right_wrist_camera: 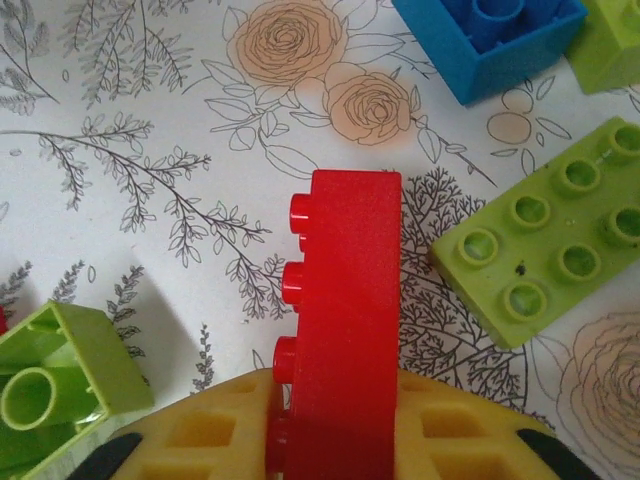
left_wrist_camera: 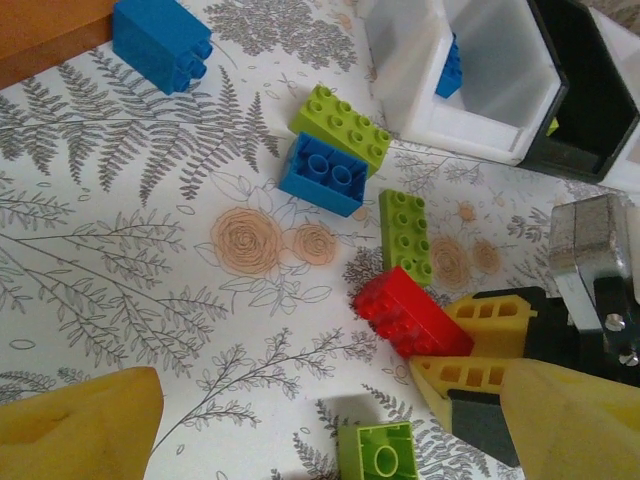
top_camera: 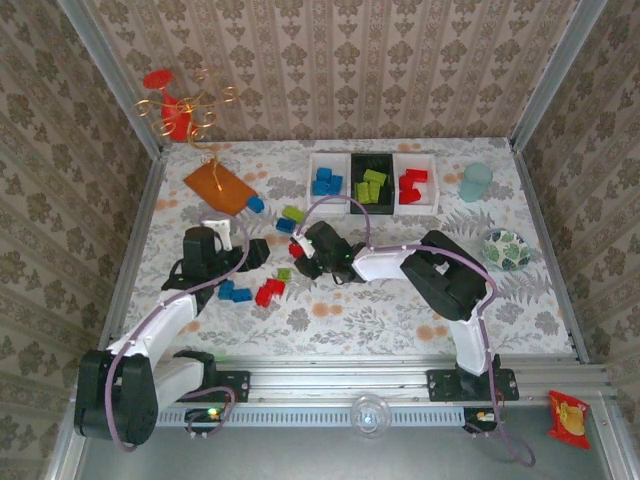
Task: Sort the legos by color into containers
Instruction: Pick up the lego from the center of the table, then place the lego in the container.
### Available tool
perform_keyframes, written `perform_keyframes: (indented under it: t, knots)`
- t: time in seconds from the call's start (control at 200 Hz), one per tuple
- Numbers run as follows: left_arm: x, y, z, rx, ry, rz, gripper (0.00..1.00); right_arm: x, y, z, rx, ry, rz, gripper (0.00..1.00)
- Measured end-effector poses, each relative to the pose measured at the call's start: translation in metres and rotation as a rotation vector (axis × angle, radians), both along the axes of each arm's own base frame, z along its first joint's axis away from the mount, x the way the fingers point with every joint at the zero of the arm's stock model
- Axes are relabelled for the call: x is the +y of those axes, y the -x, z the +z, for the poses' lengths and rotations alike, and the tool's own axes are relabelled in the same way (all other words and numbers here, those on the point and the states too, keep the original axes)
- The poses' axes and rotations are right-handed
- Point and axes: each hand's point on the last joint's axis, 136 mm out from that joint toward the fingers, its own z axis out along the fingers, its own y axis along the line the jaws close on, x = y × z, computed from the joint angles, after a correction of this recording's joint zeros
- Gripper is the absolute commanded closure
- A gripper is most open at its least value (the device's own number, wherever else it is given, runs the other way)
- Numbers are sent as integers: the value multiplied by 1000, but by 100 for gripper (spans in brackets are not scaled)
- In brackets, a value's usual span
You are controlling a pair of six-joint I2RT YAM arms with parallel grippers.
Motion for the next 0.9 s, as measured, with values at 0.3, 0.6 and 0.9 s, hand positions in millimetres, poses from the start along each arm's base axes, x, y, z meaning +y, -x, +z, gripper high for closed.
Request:
perform_keyframes:
  t: [0.3, 0.6, 0.9]
  knots:
    - [-35, 4, 16, -72, 118, -137, 12, -70, 4, 65, -18, -155, -136, 79]
    - [-100, 32, 27, -129, 167, -370, 12, -236, -68, 164, -174, -323, -623, 79]
    - [-110, 37, 25, -130, 144, -395, 12, -328, -119, 125, -81, -236, -938, 79]
